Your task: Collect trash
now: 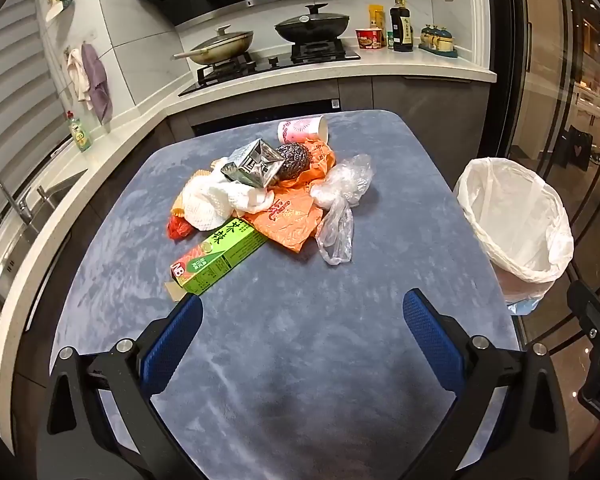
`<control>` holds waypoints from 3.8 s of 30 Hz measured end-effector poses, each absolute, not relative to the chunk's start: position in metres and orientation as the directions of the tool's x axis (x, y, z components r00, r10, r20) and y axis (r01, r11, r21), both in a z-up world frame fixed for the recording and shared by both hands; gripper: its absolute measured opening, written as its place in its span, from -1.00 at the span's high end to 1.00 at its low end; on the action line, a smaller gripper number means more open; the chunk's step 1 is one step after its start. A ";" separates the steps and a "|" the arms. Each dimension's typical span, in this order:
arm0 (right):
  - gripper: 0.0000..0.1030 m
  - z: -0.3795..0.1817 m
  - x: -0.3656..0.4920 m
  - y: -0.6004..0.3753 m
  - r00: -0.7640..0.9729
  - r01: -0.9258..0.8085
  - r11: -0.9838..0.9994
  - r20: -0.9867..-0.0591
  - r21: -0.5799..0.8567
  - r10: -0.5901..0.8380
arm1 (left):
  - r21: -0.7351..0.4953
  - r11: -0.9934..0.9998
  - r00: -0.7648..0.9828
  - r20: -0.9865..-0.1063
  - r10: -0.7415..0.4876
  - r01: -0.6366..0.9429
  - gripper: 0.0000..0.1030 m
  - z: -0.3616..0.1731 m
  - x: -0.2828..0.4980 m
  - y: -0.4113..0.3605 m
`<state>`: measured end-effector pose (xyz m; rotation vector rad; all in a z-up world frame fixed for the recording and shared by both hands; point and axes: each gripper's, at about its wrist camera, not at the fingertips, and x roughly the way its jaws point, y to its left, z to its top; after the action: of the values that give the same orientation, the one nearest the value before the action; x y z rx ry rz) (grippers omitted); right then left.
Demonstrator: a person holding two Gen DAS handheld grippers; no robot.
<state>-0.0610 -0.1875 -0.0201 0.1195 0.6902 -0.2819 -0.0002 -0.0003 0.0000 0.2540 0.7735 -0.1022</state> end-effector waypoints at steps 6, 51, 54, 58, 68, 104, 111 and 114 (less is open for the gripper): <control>-0.87 -0.020 -0.061 -0.188 0.739 0.294 0.956 -0.639 0.018 -0.215 | 0.178 0.966 0.706 -0.708 -0.005 0.185 -0.86 0.000 0.000 0.000; -0.87 -0.019 -0.061 -0.186 0.743 0.279 0.960 -0.636 0.011 -0.209 | 0.173 0.972 0.698 -0.716 0.011 0.162 -0.86 -0.002 -0.002 0.007; -0.87 -0.019 -0.061 -0.185 0.743 0.278 0.960 -0.635 0.011 -0.209 | 0.172 0.972 0.697 -0.717 0.012 0.160 -0.86 -0.001 -0.002 0.008; -0.87 -0.019 -0.061 -0.185 0.743 0.279 0.960 -0.636 0.011 -0.209 | 0.169 0.973 0.697 -0.717 0.011 0.158 -0.86 -0.001 -0.001 0.008; -0.87 -0.019 -0.061 -0.185 0.743 0.279 0.960 -0.636 0.011 -0.209 | 0.161 0.974 0.696 -0.718 0.002 0.162 -0.86 -0.001 0.000 0.008; -0.87 -0.019 -0.059 -0.183 0.743 0.278 0.960 -0.636 0.011 -0.208 | 0.156 0.969 0.729 -0.684 -0.034 0.192 -0.85 -0.001 -0.005 0.002; -0.87 -0.019 -0.059 -0.182 0.745 0.276 0.961 -0.634 0.010 -0.207 | 0.135 0.969 0.739 -0.671 -0.063 0.205 -0.85 0.001 -0.005 0.002; -0.87 -0.018 -0.057 -0.176 0.746 0.269 0.963 -0.634 0.007 -0.204 | 0.125 0.969 0.731 -0.679 -0.071 0.211 -0.85 0.001 -0.004 0.003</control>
<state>-0.0566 -0.1757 -0.0182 0.1004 0.6811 -0.2589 -0.0037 0.0032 0.0007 0.1997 0.7358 -0.1566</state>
